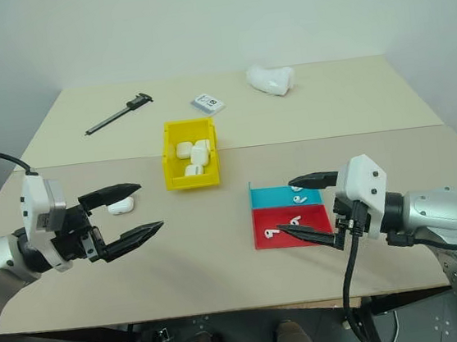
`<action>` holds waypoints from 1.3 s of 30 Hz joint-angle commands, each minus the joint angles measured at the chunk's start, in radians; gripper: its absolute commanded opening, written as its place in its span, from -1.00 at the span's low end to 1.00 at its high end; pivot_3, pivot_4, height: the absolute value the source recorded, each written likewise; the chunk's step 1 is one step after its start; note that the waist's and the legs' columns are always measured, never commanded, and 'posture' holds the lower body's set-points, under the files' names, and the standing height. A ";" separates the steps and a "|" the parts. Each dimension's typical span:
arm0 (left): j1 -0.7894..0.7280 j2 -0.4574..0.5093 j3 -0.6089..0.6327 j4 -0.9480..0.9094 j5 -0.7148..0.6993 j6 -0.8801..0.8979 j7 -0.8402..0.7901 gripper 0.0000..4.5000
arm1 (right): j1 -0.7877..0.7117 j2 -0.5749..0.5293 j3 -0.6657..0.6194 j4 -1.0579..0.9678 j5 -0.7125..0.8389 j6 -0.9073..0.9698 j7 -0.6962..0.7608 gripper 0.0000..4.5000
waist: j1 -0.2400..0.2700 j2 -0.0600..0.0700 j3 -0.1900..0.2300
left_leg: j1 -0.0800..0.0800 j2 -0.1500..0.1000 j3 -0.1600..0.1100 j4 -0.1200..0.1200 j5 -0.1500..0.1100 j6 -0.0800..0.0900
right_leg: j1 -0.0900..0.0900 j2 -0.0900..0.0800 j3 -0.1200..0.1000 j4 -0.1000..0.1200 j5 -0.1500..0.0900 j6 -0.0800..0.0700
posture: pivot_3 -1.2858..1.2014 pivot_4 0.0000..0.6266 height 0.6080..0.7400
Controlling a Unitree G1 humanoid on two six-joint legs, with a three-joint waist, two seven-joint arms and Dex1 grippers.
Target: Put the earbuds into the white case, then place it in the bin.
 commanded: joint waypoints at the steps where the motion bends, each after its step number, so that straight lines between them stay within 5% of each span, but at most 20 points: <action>1: -0.030 0.003 0.030 -0.010 -0.080 0.034 0.033 1.00 | -0.012 -0.011 -0.039 -0.014 0.022 -0.001 0.002 0.98 | 0.000 0.000 0.000 | 0.000 0.000 0.000 0.000 0.000 0.000 | 0.000 0.000 0.000 0.000 0.000 0.000 | 0.03 -0.52 1.00; 7: -0.064 0.052 0.055 0.006 -0.149 0.131 0.113 1.00 | -0.016 -0.005 -0.032 -0.007 0.023 0.001 -0.003 0.98 | -0.001 0.000 0.000 | 0.000 0.000 0.000 0.000 0.000 0.000 | 0.000 0.000 0.000 0.000 0.000 0.000 | 0.03 -0.52 1.00; 14: -0.133 0.103 -0.056 -0.033 0.104 0.167 0.349 1.00 | -0.054 -0.006 -0.009 0.023 0.018 0.006 -0.003 0.98 | 0.001 0.000 0.000 | 0.000 0.000 0.000 0.000 0.000 0.000 | 0.000 0.000 0.000 0.000 0.000 0.000 | 0.03 -0.52 1.00; 19: -0.345 0.151 -0.167 0.054 0.063 0.528 0.454 1.00 | -0.070 -0.002 0.008 0.014 0.013 0.015 -0.018 0.98 | 0.006 -0.001 0.000 | 0.000 -0.001 0.000 0.000 0.000 0.000 | 0.000 0.000 0.000 0.000 0.000 0.000 | 0.03 -0.52 1.00; 25: -0.655 -0.057 -0.188 0.259 0.131 0.943 0.696 1.00 | -0.055 0.012 0.016 -0.012 0.005 0.018 -0.059 0.98 | 0.012 -0.002 0.000 | -0.001 -0.002 -0.001 0.001 0.000 0.000 | 0.000 0.000 0.000 0.000 0.000 0.001 | 0.03 -0.52 1.00; 33: -0.922 -0.198 -0.136 0.804 0.123 0.957 1.090 1.00 | -0.040 0.033 0.038 -0.039 -0.007 0.014 -0.090 0.98 | 0.008 -0.002 0.000 | -0.003 -0.002 -0.002 0.001 0.000 0.000 | -0.002 0.000 0.001 0.001 0.000 0.000 | 0.03 -0.52 1.00; 39: -0.989 -0.273 -0.082 0.982 0.128 0.957 1.293 1.00 | -0.036 0.030 0.037 -0.047 -0.007 0.017 -0.095 0.98 | 0.014 -0.003 0.000 | -0.004 -0.002 -0.002 0.001 0.000 -0.001 | -0.004 -0.001 0.000 0.001 0.000 0.001 | 0.03 -0.52 1.00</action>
